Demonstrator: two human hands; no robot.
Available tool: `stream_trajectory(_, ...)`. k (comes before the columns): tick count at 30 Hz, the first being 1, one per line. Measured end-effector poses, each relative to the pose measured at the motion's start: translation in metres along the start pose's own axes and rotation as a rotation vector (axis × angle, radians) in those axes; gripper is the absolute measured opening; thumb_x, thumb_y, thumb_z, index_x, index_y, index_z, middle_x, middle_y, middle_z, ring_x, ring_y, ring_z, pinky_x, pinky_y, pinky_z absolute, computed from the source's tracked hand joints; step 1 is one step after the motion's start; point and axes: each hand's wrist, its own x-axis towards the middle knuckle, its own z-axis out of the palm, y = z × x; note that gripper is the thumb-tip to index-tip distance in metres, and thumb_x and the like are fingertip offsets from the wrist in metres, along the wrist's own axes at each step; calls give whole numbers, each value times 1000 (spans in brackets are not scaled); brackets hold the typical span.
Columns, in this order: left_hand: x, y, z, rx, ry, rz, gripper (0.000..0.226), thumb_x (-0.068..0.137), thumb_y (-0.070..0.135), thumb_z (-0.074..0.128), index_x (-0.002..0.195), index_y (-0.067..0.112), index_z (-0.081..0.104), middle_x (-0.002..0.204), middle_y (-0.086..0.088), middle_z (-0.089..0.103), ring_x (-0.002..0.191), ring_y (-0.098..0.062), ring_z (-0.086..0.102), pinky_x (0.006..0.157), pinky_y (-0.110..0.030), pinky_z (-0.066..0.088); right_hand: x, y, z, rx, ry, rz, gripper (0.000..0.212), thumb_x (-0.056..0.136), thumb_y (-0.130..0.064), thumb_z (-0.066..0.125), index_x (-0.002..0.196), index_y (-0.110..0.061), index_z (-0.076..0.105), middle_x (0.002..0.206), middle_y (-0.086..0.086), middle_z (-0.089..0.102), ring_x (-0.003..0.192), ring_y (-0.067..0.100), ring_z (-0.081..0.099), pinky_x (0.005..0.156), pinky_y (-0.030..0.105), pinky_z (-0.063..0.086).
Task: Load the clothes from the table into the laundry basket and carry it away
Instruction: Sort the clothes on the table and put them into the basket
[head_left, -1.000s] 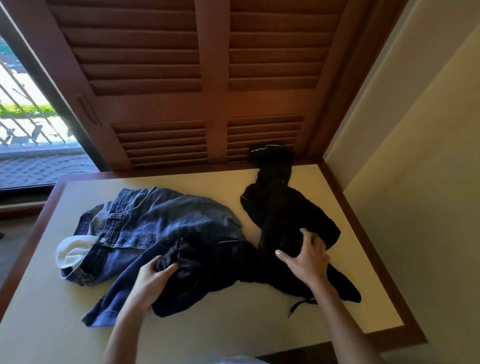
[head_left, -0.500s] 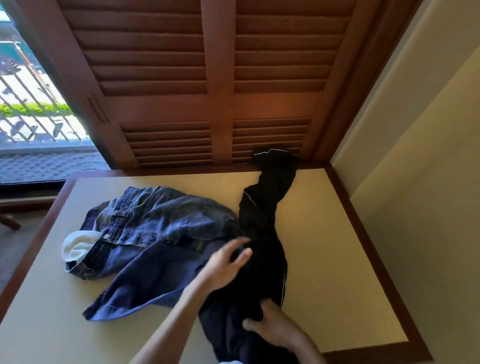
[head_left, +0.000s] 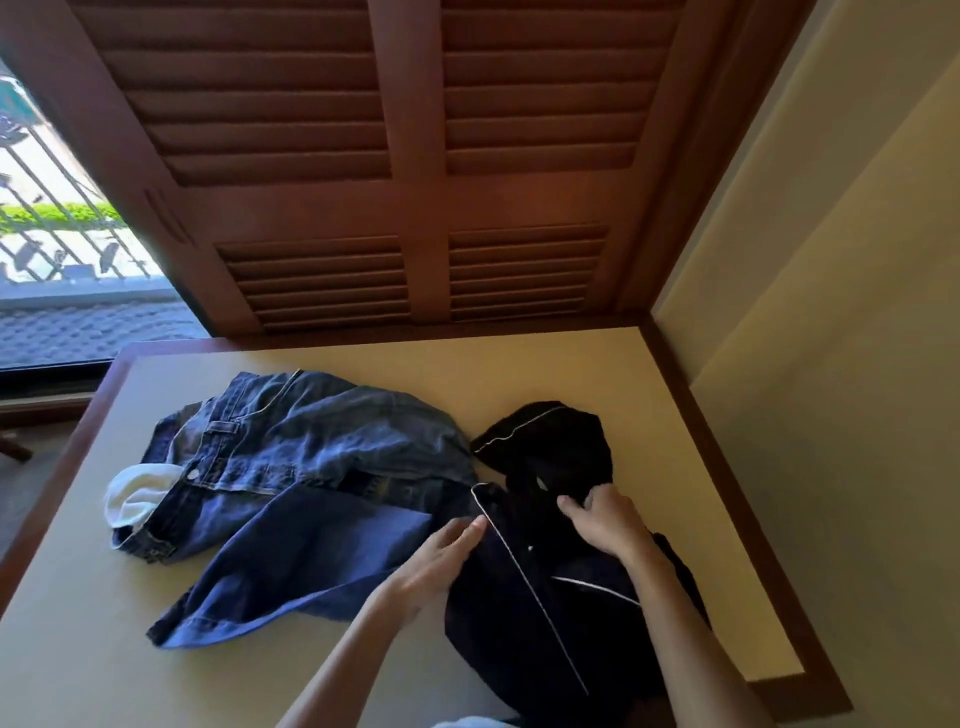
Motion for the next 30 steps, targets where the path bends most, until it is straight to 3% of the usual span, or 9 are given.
stream_trajectory(3,-2,-7,-5,128,82,68,62,85,73,57,130,31,57,114,1,67,95,-8,63,89,-29,53,12,-5,0,-210,240,-59,42,95,-57,53,96,-15,58,94,6,61,86,24,59,74,38,48)
stream_trajectory(5,-1,-5,-4,325,183,85,57,92,60,58,140,31,49,122,4,64,105,-10,61,91,-26,49,23,-8,-7,-251,316,-31,66,91,-68,49,137,-21,45,138,12,46,127,36,43,99,52,39)
stream_trajectory(7,0,0,-7,601,350,153,54,94,57,55,142,34,46,134,5,59,124,-18,53,102,-34,44,36,-8,-15,-155,327,-46,81,87,-73,52,149,-25,31,153,12,31,139,39,29,107,58,30)
stream_trajectory(12,10,11,-64,829,680,39,63,93,63,52,148,38,37,159,-8,32,144,-36,24,117,-49,23,85,-17,-11,83,148,-14,91,80,-76,56,152,-26,31,157,4,35,142,34,35,115,55,30)
stream_trajectory(15,26,-8,-97,913,562,-213,76,88,74,47,153,45,21,168,-12,-6,152,-44,-1,117,-66,6,95,-52,-2,-58,54,-75,49,85,-64,58,102,-19,69,106,0,72,112,29,62,102,45,40)
stream_trajectory(17,31,-28,-98,889,440,-213,68,93,73,39,153,48,19,167,-4,-23,152,-44,-14,114,-73,8,95,-81,11,-235,132,-157,39,93,-49,54,80,-14,67,87,1,71,103,28,61,93,41,35)
stream_trajectory(21,20,-51,-88,814,398,-127,63,98,68,30,156,42,23,170,1,-7,154,-36,-9,118,-61,22,79,-141,52,-503,435,-393,45,92,-47,54,115,-9,60,125,13,55,123,35,45,105,51,31)
stream_trajectory(25,-11,-74,-106,915,558,-34,78,85,74,17,155,40,26,169,0,11,155,-26,10,121,-49,17,84,-194,99,-211,107,-540,52,97,-44,56,132,-7,47,134,13,52,125,34,48,103,45,38)
stream_trajectory(30,-18,-101,-145,989,424,-158,88,93,67,44,162,26,9,169,-4,-12,155,-20,-15,121,-59,-5,117,-222,144,-69,-147,-236,105,79,-68,66,156,-13,19,158,13,33,142,35,37,115,46,35)
